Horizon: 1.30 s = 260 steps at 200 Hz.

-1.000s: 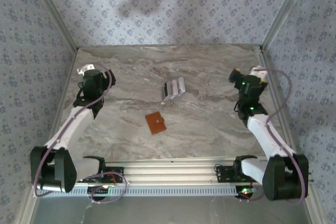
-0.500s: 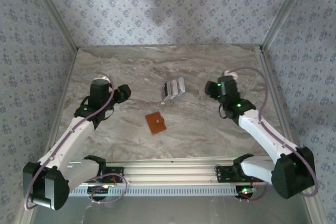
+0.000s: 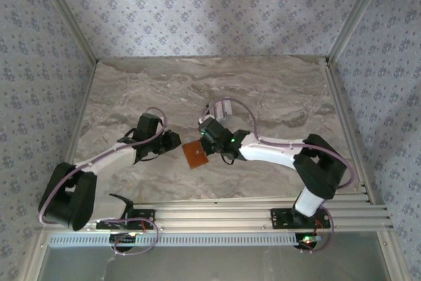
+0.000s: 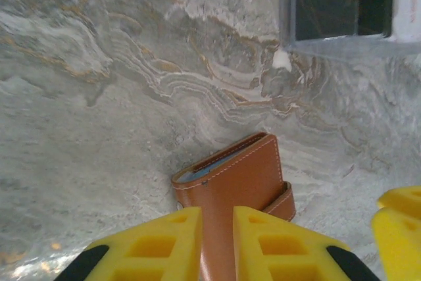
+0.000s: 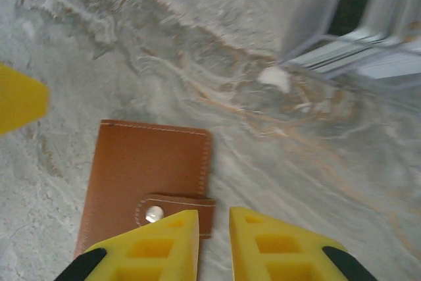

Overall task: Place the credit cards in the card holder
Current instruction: Open the button on the card holder.

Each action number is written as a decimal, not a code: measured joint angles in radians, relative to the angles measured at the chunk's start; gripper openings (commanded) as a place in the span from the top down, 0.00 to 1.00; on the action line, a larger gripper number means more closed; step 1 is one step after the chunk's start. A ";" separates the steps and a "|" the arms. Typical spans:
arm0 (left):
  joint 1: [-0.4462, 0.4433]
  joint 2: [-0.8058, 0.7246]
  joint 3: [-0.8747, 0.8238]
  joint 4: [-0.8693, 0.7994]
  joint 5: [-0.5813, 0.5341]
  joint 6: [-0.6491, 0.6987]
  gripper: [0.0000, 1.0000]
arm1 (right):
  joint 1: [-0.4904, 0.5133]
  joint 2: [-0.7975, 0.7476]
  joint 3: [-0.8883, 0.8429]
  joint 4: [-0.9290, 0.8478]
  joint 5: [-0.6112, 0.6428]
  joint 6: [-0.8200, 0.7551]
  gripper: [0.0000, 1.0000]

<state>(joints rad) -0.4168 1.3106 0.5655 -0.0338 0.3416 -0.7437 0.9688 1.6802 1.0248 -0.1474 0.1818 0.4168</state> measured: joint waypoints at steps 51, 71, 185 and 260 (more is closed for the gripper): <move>-0.058 0.110 -0.010 0.113 0.029 -0.006 0.85 | 0.060 0.132 0.055 0.025 -0.014 0.005 0.72; -0.068 0.153 -0.011 0.118 0.025 -0.011 0.89 | 0.076 0.167 0.069 0.024 0.000 0.008 0.68; -0.081 0.246 0.049 0.124 0.024 -0.029 0.91 | 0.127 0.248 0.147 -0.063 0.220 0.013 0.67; -0.083 0.266 0.069 0.126 0.005 -0.029 0.92 | 0.130 0.277 0.157 -0.048 0.323 0.040 0.86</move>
<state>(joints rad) -0.4999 1.5761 0.6346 0.0921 0.3470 -0.7727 1.0988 1.9572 1.1816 -0.1959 0.5045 0.4568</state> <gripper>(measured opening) 0.086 0.165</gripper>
